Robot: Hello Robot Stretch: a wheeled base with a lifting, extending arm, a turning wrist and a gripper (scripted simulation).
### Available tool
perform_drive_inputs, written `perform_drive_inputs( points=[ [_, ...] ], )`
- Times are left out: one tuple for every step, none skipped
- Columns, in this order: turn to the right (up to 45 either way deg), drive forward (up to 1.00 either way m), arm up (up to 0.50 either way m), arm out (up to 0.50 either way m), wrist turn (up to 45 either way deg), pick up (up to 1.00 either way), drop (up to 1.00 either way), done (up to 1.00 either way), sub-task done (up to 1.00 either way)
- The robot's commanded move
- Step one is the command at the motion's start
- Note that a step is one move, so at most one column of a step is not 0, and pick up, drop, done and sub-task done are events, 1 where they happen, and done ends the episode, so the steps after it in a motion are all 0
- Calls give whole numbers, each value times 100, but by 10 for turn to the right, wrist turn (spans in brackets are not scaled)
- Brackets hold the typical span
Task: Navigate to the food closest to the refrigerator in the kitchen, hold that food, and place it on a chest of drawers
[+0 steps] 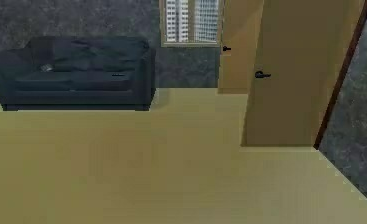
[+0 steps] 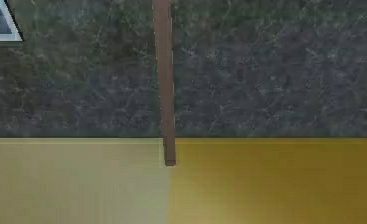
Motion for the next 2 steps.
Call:
perform_drive_inputs(
  points=[
    [-450,0,0,0,0,0,0,0,0],
    [-450,0,0,0,0,0,0,0,0]
  ],
)
